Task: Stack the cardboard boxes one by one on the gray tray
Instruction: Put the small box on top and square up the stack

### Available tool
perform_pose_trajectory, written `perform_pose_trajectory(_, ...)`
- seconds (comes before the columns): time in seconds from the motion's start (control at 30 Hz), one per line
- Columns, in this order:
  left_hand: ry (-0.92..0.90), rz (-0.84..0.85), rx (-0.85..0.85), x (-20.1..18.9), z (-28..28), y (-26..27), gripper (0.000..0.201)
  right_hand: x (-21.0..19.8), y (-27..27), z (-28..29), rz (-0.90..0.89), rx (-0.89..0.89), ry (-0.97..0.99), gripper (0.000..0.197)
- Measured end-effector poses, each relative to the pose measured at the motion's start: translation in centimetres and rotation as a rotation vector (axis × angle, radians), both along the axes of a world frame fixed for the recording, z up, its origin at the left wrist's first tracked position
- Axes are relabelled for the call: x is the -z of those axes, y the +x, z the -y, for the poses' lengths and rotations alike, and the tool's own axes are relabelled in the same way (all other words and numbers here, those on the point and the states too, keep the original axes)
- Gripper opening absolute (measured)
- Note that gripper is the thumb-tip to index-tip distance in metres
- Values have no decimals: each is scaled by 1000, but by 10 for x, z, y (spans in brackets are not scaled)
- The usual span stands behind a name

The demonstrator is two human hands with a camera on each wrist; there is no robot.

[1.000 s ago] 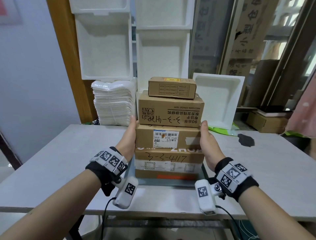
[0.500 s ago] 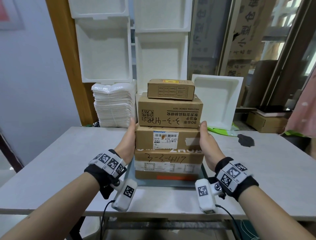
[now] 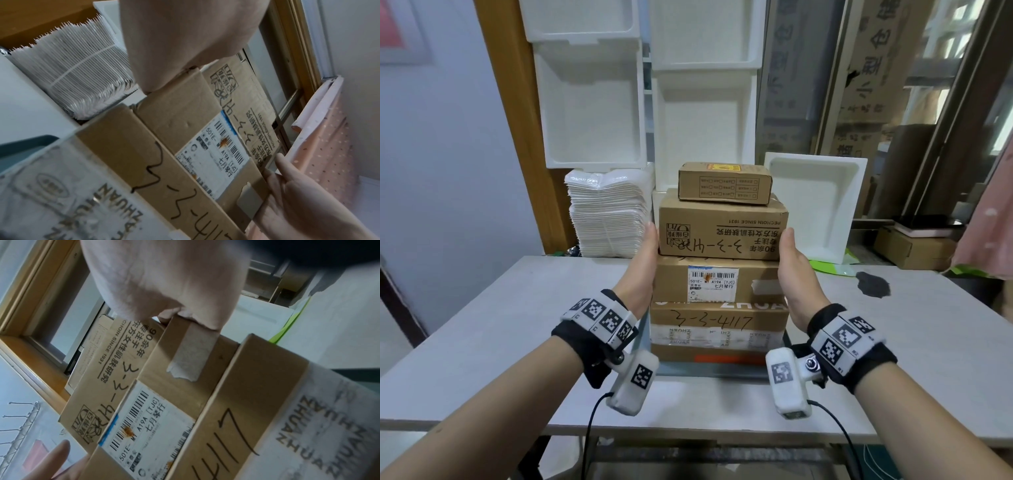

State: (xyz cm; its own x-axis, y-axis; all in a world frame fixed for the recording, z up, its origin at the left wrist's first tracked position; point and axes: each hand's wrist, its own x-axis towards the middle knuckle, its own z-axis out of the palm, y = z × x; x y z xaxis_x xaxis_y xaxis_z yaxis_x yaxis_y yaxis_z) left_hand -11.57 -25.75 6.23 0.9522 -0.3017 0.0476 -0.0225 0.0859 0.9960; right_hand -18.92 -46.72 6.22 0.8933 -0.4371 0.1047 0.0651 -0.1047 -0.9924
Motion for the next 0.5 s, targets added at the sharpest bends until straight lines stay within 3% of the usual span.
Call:
perform_pose_trajectory(0.27,13,26,28,-1,0,0,62,4,-1,-2,22,14,-32,88)
perform_pose_trajectory(0.5,52,103,33,-1,-7,1,63,-1,-3,2,7,-10,-55,73)
